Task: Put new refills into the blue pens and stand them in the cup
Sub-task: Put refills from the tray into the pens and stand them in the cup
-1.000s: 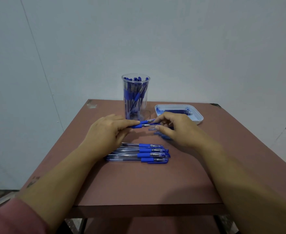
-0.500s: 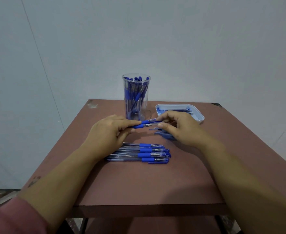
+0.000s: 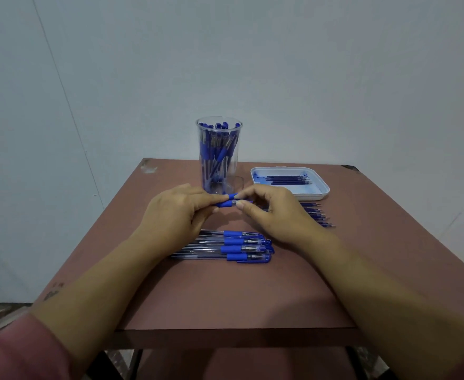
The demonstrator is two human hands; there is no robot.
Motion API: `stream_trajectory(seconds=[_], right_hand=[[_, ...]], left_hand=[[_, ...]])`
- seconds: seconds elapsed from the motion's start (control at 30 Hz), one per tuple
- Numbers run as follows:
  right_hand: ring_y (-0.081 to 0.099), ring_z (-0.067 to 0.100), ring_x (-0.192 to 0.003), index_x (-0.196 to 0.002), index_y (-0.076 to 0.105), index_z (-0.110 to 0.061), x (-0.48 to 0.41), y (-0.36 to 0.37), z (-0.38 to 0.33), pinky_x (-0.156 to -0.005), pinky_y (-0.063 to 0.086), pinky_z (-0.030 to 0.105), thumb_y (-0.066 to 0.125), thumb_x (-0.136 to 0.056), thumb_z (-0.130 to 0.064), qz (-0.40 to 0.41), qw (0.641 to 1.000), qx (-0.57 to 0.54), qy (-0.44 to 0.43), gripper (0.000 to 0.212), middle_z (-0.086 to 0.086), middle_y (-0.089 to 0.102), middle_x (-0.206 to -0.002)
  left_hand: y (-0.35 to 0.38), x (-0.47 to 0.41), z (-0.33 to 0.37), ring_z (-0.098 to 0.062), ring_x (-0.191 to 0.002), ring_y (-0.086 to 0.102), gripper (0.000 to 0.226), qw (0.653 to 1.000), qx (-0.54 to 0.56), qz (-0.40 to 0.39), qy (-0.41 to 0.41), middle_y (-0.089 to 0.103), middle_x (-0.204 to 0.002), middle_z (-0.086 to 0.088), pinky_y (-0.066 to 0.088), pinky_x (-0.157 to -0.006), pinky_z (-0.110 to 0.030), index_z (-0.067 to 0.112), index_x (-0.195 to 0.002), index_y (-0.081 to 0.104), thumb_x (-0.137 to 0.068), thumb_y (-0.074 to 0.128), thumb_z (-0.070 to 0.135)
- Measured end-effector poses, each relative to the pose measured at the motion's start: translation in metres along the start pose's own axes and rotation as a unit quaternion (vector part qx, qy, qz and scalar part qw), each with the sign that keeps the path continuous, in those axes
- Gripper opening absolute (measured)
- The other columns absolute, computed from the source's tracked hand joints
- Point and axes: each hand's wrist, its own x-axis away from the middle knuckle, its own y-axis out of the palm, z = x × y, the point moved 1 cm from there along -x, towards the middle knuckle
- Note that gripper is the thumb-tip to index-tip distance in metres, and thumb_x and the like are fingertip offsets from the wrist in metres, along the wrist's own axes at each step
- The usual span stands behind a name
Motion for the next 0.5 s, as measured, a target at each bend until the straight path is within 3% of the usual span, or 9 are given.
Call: stream_trajectory(seconds=[0.1, 0.17, 0.23, 0.3, 0.5], right_hand=[[0.060, -0.001, -0.074, -0.101, 0.069, -0.023, -0.003, -0.002, -0.001, -0.071, 0.054, 0.019, 0.065, -0.092, -0.020, 0.025, 0.995, -0.089, 0.049, 0.010, -0.009, 0.065, -0.083], [0.058, -0.004, -0.072, -0.098, 0.067, -0.025, -0.005, -0.012, 0.000, -0.071, 0.051, 0.017, 0.063, -0.093, -0.014, 0.071, 0.988, -0.127, 0.060, 0.013, -0.005, 0.066, -0.089], [0.058, -0.008, -0.074, -0.096, 0.064, -0.026, -0.006, -0.025, 0.001, -0.073, 0.047, 0.012, 0.060, -0.094, -0.009, 0.131, 0.979, -0.149, 0.055, 0.018, -0.007, 0.065, -0.093], [0.058, -0.008, -0.079, -0.100, 0.062, -0.023, -0.008, -0.033, -0.001, -0.076, 0.046, 0.010, 0.057, -0.095, -0.007, 0.180, 0.971, -0.154, 0.041, 0.018, -0.010, 0.063, -0.093], [0.055, -0.001, -0.080, -0.104, 0.049, -0.026, -0.025, -0.049, -0.022, -0.076, 0.046, 0.015, 0.058, -0.094, -0.006, 0.260, 0.953, -0.150, -0.041, 0.024, -0.006, 0.056, -0.091]], left_hand=[[-0.004, 0.000, 0.002, -0.008, -0.077, 0.046, 0.047, 0.998, -0.003, -0.042, -0.040, 0.069, -0.099, 0.006, 0.046, -0.069, -0.027, 0.028, -0.130, 0.061, -0.090, 0.047, 0.049], [-0.009, 0.003, 0.000, -0.015, -0.102, 0.054, 0.070, 0.990, -0.012, -0.109, -0.087, 0.062, -0.121, 0.004, 0.048, -0.087, -0.033, 0.029, -0.145, 0.043, -0.085, 0.038, 0.066], [-0.013, 0.009, 0.000, -0.016, -0.119, 0.049, 0.086, 0.978, -0.024, -0.171, -0.120, 0.052, -0.134, 0.004, 0.043, -0.098, -0.034, 0.029, -0.151, 0.029, -0.080, 0.030, 0.077], [-0.016, 0.018, 0.005, -0.015, -0.125, 0.045, 0.095, 0.968, -0.036, -0.215, -0.123, 0.045, -0.140, 0.005, 0.040, -0.102, -0.033, 0.028, -0.153, 0.021, -0.076, 0.026, 0.084], [-0.016, 0.038, 0.018, -0.003, -0.133, 0.039, 0.091, 0.963, 0.021, -0.246, -0.103, 0.040, -0.149, 0.013, 0.032, -0.110, -0.024, 0.030, -0.146, 0.040, -0.075, 0.029, 0.087]])
